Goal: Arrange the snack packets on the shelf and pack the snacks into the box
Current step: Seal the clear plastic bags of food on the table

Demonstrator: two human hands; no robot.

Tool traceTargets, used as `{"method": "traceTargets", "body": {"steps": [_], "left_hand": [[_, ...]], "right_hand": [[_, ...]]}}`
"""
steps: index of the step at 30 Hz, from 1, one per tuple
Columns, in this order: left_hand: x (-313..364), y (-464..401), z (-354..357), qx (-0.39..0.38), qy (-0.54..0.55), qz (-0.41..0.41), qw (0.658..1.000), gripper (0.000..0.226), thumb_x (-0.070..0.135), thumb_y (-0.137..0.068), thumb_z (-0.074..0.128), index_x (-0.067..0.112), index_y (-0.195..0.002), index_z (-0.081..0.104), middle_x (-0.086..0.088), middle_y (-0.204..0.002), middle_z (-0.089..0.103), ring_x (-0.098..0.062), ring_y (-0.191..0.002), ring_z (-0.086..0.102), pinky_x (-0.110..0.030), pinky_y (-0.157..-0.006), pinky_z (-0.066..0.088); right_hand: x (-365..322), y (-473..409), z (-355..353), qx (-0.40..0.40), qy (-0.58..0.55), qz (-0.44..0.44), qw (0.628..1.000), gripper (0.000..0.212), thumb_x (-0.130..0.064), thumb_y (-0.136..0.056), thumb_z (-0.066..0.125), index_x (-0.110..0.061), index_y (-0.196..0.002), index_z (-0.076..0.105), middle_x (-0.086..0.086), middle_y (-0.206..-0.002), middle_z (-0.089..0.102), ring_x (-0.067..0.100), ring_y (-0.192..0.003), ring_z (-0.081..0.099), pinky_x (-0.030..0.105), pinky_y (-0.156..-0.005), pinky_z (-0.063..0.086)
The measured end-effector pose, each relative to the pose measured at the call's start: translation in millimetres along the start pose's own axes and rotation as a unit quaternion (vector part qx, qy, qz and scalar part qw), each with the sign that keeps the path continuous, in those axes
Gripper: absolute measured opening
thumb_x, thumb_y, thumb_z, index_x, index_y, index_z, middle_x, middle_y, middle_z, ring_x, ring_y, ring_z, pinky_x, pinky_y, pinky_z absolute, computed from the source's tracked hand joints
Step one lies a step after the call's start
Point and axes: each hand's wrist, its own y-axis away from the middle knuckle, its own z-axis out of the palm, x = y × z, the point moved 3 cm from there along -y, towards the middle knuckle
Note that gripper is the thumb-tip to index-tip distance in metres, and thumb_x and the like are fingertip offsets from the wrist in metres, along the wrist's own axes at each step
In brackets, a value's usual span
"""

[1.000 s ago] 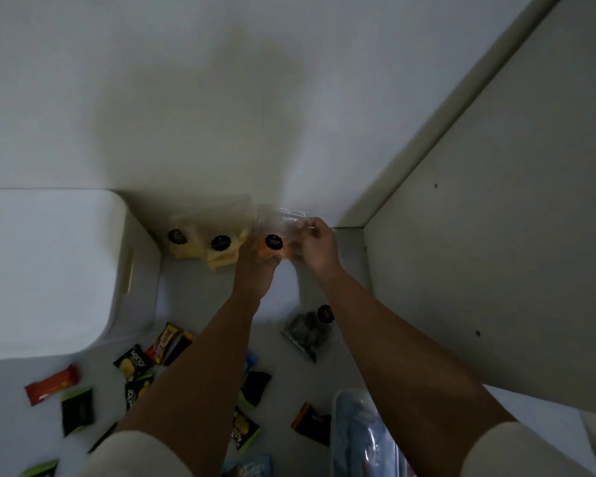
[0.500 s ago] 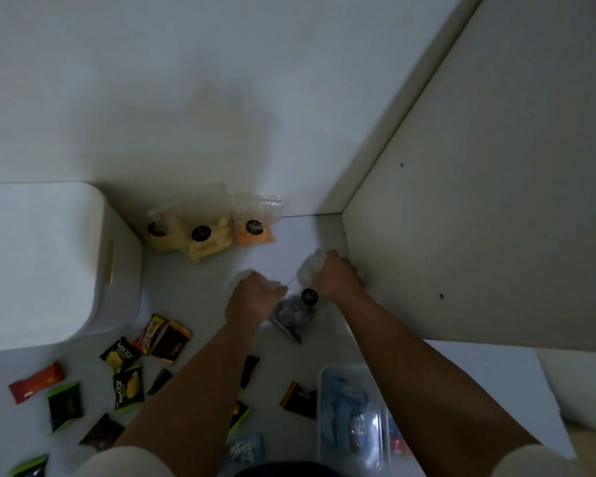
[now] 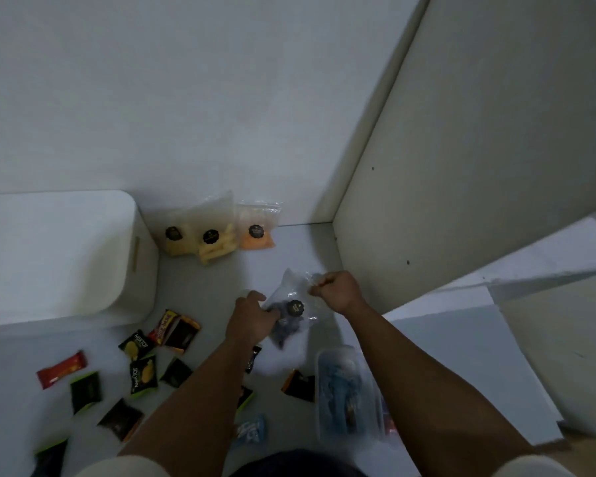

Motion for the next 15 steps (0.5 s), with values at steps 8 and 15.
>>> {"method": "traceTargets", "body": {"steps": [8,15], "left_hand": [[10,55,-38,-0.053,0.268,-0.007,0.962,0.041,0.045,-0.091,0.068,0.006,-0.079,0.063,-0.018,-0.090,0.071,-0.027,-0.084,0.072,-0.031,-0.064,0.056],[-23,108,-69,-0.033,0.257,0.028,0.965,0.024,0.018,-0.095,0.057,0.004,-0.076,0.055,-0.030,-0.084,0.064,-0.038,-0.082,0.071,-0.043,-0.070,0.059]], "right_hand": [[-48,85,31,-0.076,-0.120,-0.049,0.989,0.018,-0.010,-0.091,0.066,0.004,-0.094,0.077,0.001,-0.066,0.067,0.007,-0.054,0.059,0.019,-0.049,0.046],[-48,151,80,-0.022,-0.079,-0.157,0.984,0.015,-0.001,-0.086,0.069,-0.004,-0.096,0.080,0.001,-0.080,0.073,0.003,-0.066,0.066,0.024,-0.064,0.053]]}}
